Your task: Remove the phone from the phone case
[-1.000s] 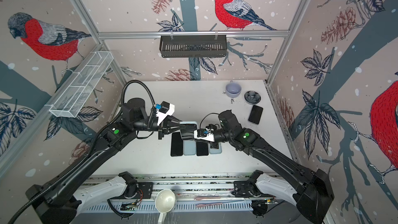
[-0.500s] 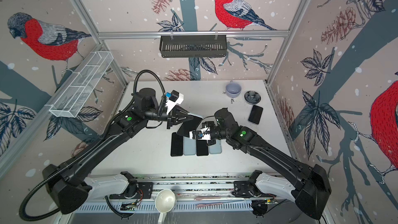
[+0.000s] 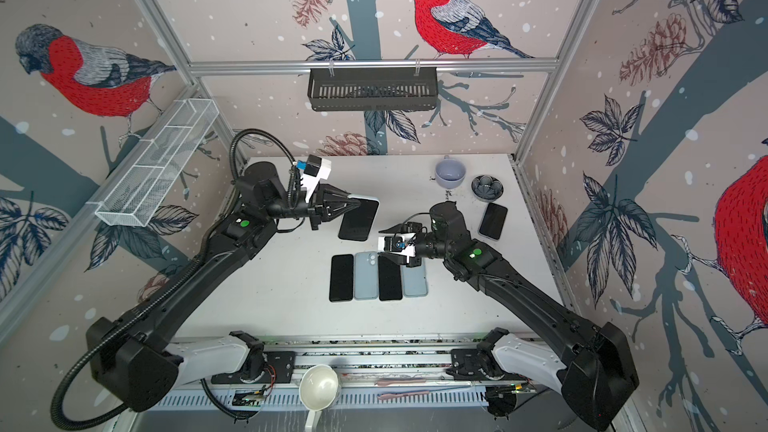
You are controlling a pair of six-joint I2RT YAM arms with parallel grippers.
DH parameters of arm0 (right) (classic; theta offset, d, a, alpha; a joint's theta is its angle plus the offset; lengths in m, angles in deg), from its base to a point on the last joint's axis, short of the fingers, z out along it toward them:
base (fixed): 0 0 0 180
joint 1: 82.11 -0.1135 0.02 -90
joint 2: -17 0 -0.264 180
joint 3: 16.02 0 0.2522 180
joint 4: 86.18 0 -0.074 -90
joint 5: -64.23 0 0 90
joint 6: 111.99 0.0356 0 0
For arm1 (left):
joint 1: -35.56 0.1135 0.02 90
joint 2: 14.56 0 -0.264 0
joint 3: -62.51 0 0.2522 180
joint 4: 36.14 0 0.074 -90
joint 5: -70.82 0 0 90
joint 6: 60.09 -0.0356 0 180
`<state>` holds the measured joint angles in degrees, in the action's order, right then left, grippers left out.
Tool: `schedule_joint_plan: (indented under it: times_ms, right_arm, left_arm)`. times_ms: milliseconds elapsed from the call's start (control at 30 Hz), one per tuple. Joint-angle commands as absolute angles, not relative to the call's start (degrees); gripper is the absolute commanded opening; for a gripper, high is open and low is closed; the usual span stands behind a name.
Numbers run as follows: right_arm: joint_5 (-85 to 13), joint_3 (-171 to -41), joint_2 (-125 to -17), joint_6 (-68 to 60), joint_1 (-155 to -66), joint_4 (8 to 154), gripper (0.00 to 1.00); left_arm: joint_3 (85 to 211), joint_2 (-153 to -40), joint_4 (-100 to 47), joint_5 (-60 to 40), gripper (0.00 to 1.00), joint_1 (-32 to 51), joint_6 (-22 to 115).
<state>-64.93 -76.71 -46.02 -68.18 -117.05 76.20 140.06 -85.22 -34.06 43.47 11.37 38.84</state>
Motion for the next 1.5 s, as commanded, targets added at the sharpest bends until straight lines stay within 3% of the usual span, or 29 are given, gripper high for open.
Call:
schedule_joint_plan:
  times_ms: [0, 367, 567, 733, 833, 967, 1133, 1467]
  right_arm:
    - [-69.87, -78.99, -46.92, -64.99, -115.34, 78.28, 0.56]
    - [-77.72, -87.54, -54.16, -64.74, -114.97, 74.48, 0.61]
    - [-77.77, -87.06, -54.54, -62.07, -114.85, 79.33, 0.63]
    - [-75.31, -80.37, -54.54, -50.27, -114.80, 94.47, 0.72]
    - [-70.53, -77.05, -55.89, -36.60, -114.89, 106.07, 0.77]
    - [-62.04, -73.23, -55.41, -18.22, -115.47, 116.49, 0.81]
    - [-48.88, -70.56, -55.09, 4.30, -115.77, 119.77, 0.83]
    - [-46.14, -65.56, -60.83, 24.34, -117.84, 135.69, 0.82]
  left_arm:
    - [138.93, -84.80, -50.36, 50.30, 0.00, 13.25, 48.33]
    - [136.71, -91.62, -99.20, 57.10, 0.00, 16.66, 86.63]
    - [140.15, -101.00, -125.56, 51.34, 0.00, 19.65, 111.37]
    - [141.69, -104.22, -119.36, 45.06, 0.00, 21.04, 115.36]
    - [139.76, -102.88, -107.05, 40.85, 0.00, 22.05, 110.93]
    - [136.56, -102.75, -99.97, 35.70, 0.00, 24.31, 114.75]
    - [131.05, -107.88, -108.49, 31.03, 0.00, 26.06, 130.76]
    - [125.69, -112.37, -112.93, 27.02, 0.00, 26.15, 136.28]
